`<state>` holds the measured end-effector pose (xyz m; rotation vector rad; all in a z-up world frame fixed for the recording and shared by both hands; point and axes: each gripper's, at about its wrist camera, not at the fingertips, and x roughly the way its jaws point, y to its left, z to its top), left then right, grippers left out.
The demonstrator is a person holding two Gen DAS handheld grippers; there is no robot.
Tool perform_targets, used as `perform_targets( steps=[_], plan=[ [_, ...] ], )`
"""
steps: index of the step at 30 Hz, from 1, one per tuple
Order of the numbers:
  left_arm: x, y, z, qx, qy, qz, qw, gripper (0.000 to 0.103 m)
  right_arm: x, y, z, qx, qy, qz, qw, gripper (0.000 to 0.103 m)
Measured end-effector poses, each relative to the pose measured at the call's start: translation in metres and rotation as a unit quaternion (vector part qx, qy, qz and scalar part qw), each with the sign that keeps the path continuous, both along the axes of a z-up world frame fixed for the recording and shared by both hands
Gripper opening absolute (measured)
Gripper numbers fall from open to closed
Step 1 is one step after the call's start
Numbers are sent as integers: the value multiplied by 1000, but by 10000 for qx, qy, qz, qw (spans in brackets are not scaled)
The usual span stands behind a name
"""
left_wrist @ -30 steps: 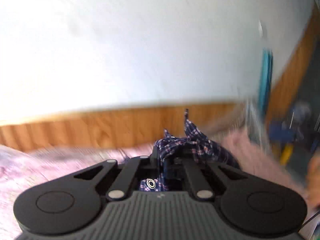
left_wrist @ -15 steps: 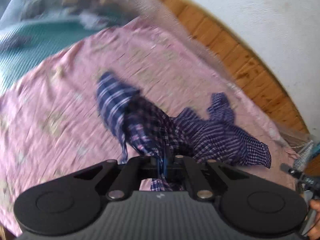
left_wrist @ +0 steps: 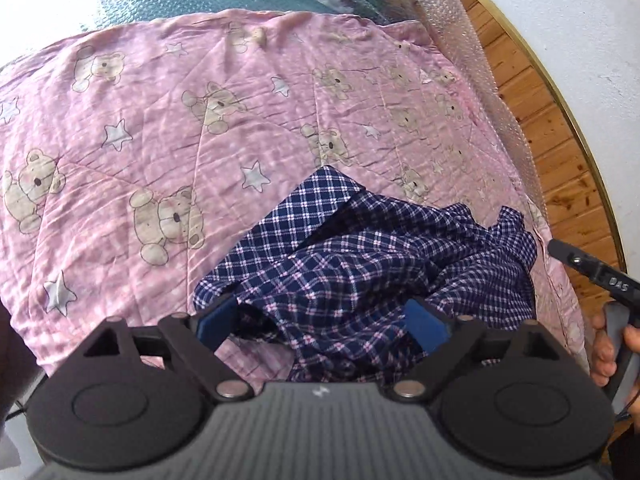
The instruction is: Fold clothes
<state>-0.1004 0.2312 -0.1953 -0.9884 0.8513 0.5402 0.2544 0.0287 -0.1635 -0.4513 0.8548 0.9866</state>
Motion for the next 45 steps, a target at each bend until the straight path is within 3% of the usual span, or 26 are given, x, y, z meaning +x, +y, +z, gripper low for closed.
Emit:
perform_targets(
  steps=[2, 4, 9, 14, 16, 18, 19, 21, 23, 26, 29, 30, 31, 32, 33, 34, 35, 37, 39, 40, 42, 44, 45],
  plan=[
    [7, 1, -4, -141, 66, 253, 9996, 96, 12, 12, -29, -484, 76, 298, 9984, 89],
    [14, 2, -8, -193, 95, 418, 9989, 96, 16, 10, -50, -851, 365, 591, 9939, 0],
    [14, 4, -17, -164, 130, 506, 9985, 96, -30, -50, -50, -690, 1166, 1431, 9804, 0],
    [2, 3, -32, -423, 78, 526, 9977, 94, -103, -103, -70, -1279, 1950, 2588, 9374, 0],
    [3, -2, -36, -356, 144, 426, 9984, 86, -107, -112, -61, -1302, 2088, 2831, 9270, 6],
    [4, -6, -38, -298, 204, 368, 9987, 83, -83, -103, -26, -654, 2067, 2724, 9375, 16],
    [4, -8, -38, -275, 230, 370, 9987, 81, -68, -98, -8, -248, 2010, 2608, 9439, 41],
    [4, -8, -37, -287, 217, 396, 9986, 78, -37, -81, 20, 397, 1801, 2354, 9543, 78],
    [2, -7, -37, -357, 201, 502, 9979, 77, -9, -55, 31, 748, 1432, 2074, 9648, 86],
    [1, -6, -34, -399, 194, 698, 9966, 81, 25, 5, 0, 454, 932, 1557, 9824, 88],
    [9, -2, -31, -446, 218, 843, 9952, 94, 36, 55, -49, -167, 755, 1495, 9857, 85],
    [14, -1, -33, -474, 296, 828, 9950, 97, 35, 64, -64, -384, 831, 1586, 9831, 78],
    [19, 0, -35, -499, 384, 808, 9947, 97, 32, 70, -77, -605, 958, 1719, 9786, 51],
    [25, 1, -37, -524, 472, 787, 9944, 95, 30, 76, -91, -825, 1084, 1850, 9733, 32],
    [28, 0, -37, -527, 485, 719, 9948, 81, 28, 68, -80, -723, 1048, 1825, 9749, 1],
    [30, -2, -35, -526, 482, 641, 9954, 41, 28, 55, -61, -498, 949, 1739, 9789, 1],
    [33, -3, -34, -526, 480, 563, 9959, 24, 27, 43, -41, -272, 850, 1652, 9822, 0],
    [31, -6, -18, -448, 33, 399, 9982, 15, 26, 17, -3, 179, 649, 1474, 9868, 0],
    [29, -8, 16, -104, -726, 44, 9973, 14, 24, -9, 36, 631, 447, 1292, 9886, 0],
    [28, -8, 36, 80, -1138, -172, 9933, 13, 18, -27, 63, 857, 237, 1100, 9899, 0],
    [30, -10, 85, 470, -2011, -759, 9755, 10, 3, -67, 123, 1306, -268, 637, 9890, 0],
    [37, -15, 137, 1054, -2639, -1379, 9488, 7, -12, -107, 182, 1746, -771, 169, 9815, 0],
    [41, -18, 163, 1349, -2936, -1685, 9312, 7, -20, -127, 212, 1962, -1020, -66, 9752, 0]
  ],
)
